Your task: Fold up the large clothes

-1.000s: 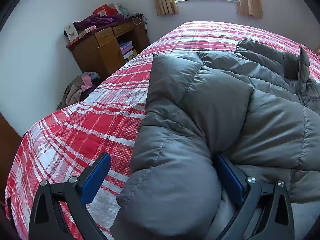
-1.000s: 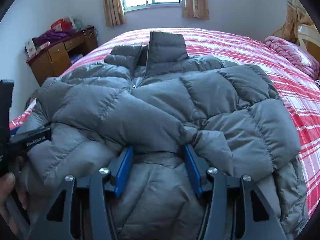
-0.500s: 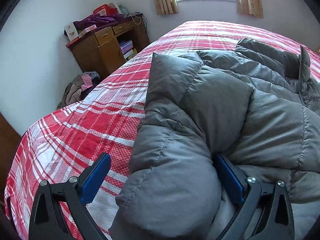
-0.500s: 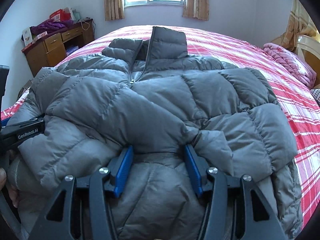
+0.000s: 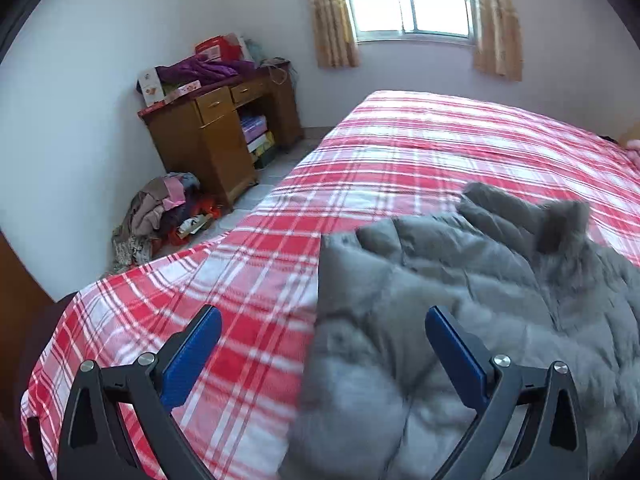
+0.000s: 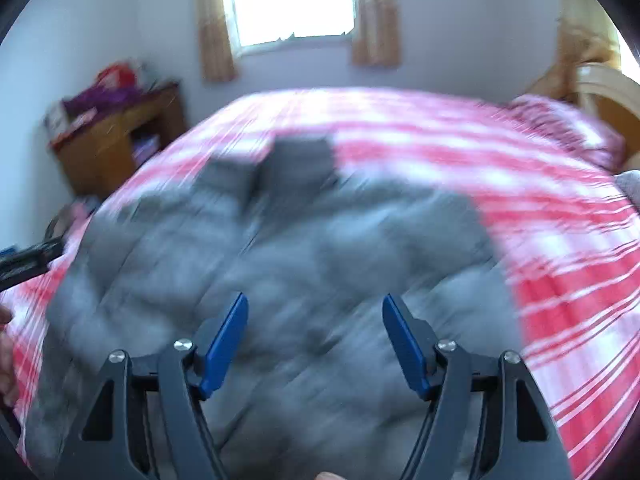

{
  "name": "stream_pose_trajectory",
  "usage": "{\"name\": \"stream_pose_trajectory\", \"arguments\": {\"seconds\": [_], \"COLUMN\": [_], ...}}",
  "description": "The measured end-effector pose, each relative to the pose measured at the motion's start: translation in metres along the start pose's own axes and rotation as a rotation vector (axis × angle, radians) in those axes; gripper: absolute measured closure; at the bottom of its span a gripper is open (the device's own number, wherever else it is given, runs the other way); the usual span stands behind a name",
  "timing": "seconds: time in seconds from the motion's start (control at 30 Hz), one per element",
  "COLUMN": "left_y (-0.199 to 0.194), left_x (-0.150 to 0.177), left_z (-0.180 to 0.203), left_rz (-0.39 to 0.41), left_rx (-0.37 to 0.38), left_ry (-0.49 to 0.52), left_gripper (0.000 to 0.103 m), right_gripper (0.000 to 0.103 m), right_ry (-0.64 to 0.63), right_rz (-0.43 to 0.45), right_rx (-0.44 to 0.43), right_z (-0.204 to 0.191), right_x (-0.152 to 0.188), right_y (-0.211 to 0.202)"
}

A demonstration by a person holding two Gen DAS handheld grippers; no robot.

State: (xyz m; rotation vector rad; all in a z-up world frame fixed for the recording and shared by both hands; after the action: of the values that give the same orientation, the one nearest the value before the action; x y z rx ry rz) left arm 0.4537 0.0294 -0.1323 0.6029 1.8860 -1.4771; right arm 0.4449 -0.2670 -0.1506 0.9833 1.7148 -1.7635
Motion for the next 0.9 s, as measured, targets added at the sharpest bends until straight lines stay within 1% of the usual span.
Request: {"name": "stream_pose_trajectory", "arguments": {"seconds": [0.03,0.07,0.13,0.2,0.23,0.3,0.33,0.4,0.57,0.73,0.9], "left_y": [0.01,0.032,0.06,0.076,0.083,0.088,0.087,0.086,0.088,0.086,0.085], "left_x": [-0.003,-0.003,0.003,0.011,0.017,0.027,0.031,0.037,0.04,0.04,0.041], "left_z": [0.007,0.016,0.03,0.045,0.053,0.067,0.074,0.083,0.084,0.089,0.093], "left_rz": [-0.023,-0.075,-0.133,-0.151,-0.16,-0.153,-0.139,-0.106,-0.098,-0.082,-0.074], "left_rx": [-0.008,-0.011,-0.017,-0.014,-0.014,-0.012,-0.011,-0.032,-0.049,-0.076,-0.087], "left_ry": [0.003,0.004,0.007,0.017,0.034,0.068,0.084,0.1,0.092,0.112,0.117], "left_gripper": [0.001,0.001,0.001,0.001,0.001,0.001,0.001,0.001,0.001,0.001,0.001], "right_gripper": [0.029,0.029,0.028,0.028,0.028,0.028,0.028,0.028,0.027,0.027,0.026], "right_ry": [0.016,0.029,0.073,0.061,0.048,0.012,0.015,0.032,0.018,0.018,0.008], "right_rz": [0.007,0.006,-0.037,-0.092,-0.104,-0.151,-0.162,-0.178,-0.191,-0.191,-0.19], "right_rx": [0.037,0.063,0.123,0.147,0.156,0.181,0.174,0.16,0.174,0.175,0.187], "right_z": [0.011,0.018,0.043,0.055,0.056,0.065,0.071,0.079,0.076,0.074,0.075], "right_x": [-0.01,-0.015,-0.029,-0.032,-0.031,-0.023,-0.019,-0.01,-0.006,-0.004,-0.004], "right_y": [0.006,0.011,0.038,0.065,0.073,0.096,0.101,0.11,0.112,0.111,0.113]}}
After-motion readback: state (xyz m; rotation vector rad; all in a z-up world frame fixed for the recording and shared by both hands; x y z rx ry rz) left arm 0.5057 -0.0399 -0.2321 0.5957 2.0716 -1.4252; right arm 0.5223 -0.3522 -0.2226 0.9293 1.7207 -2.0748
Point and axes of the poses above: each gripper's, at about its wrist camera, not at the fingertips, and y roughly the way its jaws point, z to its right, x to its underside, the point moved 1 cm from there along y, roughly the way its jaws point
